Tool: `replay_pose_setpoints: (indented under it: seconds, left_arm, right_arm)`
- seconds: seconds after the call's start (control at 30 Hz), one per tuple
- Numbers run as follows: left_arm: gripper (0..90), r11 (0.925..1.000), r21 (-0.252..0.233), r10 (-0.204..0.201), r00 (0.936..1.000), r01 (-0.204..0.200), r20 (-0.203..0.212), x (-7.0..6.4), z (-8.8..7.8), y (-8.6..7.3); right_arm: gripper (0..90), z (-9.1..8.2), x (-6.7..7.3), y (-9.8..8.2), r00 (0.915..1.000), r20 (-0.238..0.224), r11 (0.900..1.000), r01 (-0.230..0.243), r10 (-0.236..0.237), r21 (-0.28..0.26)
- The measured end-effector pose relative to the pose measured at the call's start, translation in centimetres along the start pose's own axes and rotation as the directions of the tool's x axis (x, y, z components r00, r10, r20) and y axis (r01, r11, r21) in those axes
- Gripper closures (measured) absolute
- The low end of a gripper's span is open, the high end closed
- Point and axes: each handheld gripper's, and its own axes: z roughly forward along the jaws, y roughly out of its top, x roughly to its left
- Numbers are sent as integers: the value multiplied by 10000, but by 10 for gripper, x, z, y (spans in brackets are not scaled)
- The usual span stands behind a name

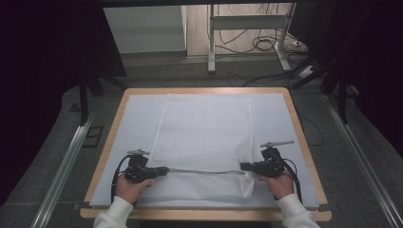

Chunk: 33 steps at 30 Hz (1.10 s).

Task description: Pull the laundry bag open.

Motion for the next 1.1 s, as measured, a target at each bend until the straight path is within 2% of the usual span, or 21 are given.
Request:
replay_pose_setpoints:
  seconds: [0.13, 0.37, 0.7, 0.8, 0.97, 1.1]
  left_arm:
    - [867, 9999, -39, -109, 9999, 109, -50, 6, -6, -3]
    - [867, 9992, -283, -299, 9987, 288, -412, 17, -19, -7]
    - [867, 9968, -482, -672, 9940, 631, -867, 37, -34, -13]
    - [867, 9964, -462, -747, 9939, 711, -812, 40, -36, -14]
    - [867, 9969, -368, -731, 9909, 693, -1129, 43, -37, -15]
    - [867, 9966, -310, -797, 9879, 762, -1331, 52, -40, -18]
  right_arm:
    - [888, 1, 0, 0, 10000, 13, 10000, 5, -5, 15]
    - [888, 1, -1, 0, 10000, 50, 10000, 3, -3, 42]
    - [888, 3, -2, 0, 10000, 63, 9999, -2, 2, 105]
    - [888, 4, -4, 0, 10000, -6, 9999, -46, 46, 120]
    - [888, 4, -4, -1, 10000, 77, 9998, 24, -25, 204]
    - [888, 4, -5, -2, 9999, 152, 9998, 40, -44, 216]
